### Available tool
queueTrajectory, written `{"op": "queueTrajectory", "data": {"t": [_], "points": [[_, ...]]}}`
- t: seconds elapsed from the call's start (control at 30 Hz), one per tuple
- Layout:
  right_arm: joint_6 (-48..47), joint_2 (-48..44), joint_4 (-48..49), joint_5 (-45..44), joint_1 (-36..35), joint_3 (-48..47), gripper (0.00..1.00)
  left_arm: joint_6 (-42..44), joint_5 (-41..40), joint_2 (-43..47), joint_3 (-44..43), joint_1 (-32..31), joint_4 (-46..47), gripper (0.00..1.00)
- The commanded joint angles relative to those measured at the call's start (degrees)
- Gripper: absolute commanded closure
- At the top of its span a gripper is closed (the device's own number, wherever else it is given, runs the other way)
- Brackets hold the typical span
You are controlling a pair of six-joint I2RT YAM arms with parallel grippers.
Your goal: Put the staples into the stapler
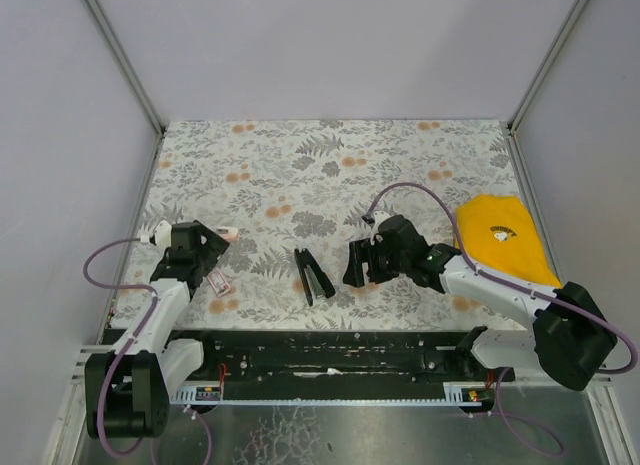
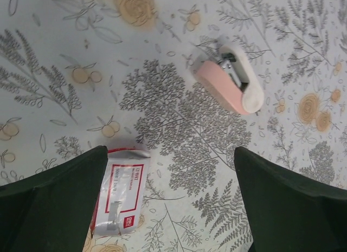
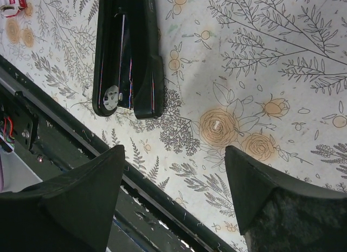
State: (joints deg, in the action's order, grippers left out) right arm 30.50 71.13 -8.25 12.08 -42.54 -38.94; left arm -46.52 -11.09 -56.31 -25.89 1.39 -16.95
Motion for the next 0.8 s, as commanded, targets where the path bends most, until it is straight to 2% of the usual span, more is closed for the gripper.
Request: {"op": "queueTrajectory", "data": {"t": [0.0,0.13,0.33,0.5,0.77], "points": [[0.91,1.45,2.75,-0.65,-1.01,-1.44,0.20,-5.43,-3.30,1.23,2.72,0.50,-2.26,0.00],[0.98,2.31,2.73,-0.86,-1.22,-1.75,0.21,-7.51,-2.84,1.82,4.00,0.40,-2.87,0.00],[1.90,2.73,2.80,-1.93,-1.22,-1.58,0.22,-5.83,-1.57,-0.19,4.98,0.35,-0.98,0.00],[2.29,2.79,2.46,-2.44,-1.31,-1.60,0.23,-1.79,-1.13,-1.83,4.69,-0.96,0.58,0.00],[2.88,3.89,4.04,-3.70,-1.94,-2.07,0.23,5.33,1.28,-3.98,3.80,-3.45,1.74,0.07]]}}
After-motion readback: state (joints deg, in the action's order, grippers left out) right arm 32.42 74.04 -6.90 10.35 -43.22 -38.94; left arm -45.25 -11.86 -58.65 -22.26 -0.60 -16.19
